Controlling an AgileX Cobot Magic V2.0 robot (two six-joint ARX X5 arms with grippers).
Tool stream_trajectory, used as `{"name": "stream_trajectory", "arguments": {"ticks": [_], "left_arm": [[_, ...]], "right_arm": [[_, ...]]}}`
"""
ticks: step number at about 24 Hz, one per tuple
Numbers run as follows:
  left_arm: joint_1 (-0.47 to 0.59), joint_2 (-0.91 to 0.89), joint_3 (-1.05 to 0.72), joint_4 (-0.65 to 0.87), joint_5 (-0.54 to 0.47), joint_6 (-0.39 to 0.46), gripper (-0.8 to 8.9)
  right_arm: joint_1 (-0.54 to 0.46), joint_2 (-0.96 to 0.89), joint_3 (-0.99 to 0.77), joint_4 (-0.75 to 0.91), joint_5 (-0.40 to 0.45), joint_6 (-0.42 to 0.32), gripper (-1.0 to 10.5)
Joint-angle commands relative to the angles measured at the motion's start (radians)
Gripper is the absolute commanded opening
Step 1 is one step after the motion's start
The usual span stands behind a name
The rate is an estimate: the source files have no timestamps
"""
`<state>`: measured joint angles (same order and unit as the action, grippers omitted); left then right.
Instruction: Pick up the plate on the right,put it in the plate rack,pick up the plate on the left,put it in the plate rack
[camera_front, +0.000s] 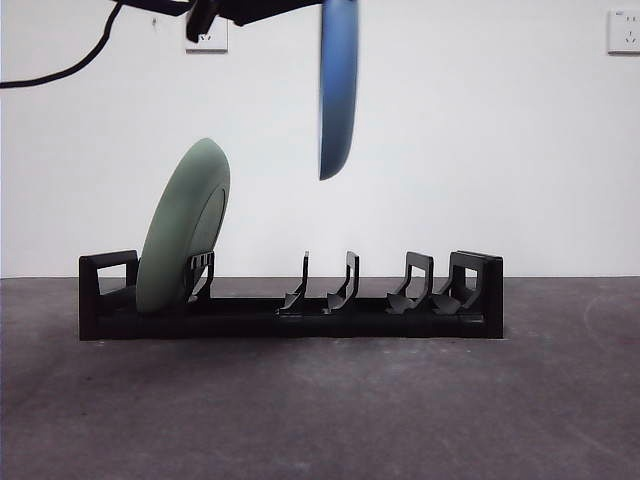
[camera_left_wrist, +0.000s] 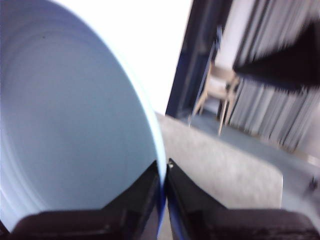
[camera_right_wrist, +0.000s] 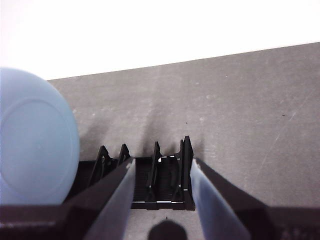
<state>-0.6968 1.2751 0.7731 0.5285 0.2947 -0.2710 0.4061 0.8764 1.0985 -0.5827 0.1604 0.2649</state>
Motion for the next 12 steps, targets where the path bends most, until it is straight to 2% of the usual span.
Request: {"name": "stream_trajectory", "arguments": {"ticks": [1, 6, 12], "left_arm": [[0.043, 0.047, 0.022, 0.02, 0.03, -0.098, -0.09], [0.076, 0.167, 0.13, 0.0, 0.08, -0.102, -0.09], [0.088, 0.319, 0.304, -0.133, 0.078, -0.091, -0.09]], "right_arm": [[0.0, 0.0, 0.001, 0.008, 0.003, -0.005, 1.9], [0.0, 0.0, 0.001, 0.008, 0.003, -0.006, 1.9], [0.0, 0.0, 0.001, 0.006, 0.003, -0.04, 1.9]]}}
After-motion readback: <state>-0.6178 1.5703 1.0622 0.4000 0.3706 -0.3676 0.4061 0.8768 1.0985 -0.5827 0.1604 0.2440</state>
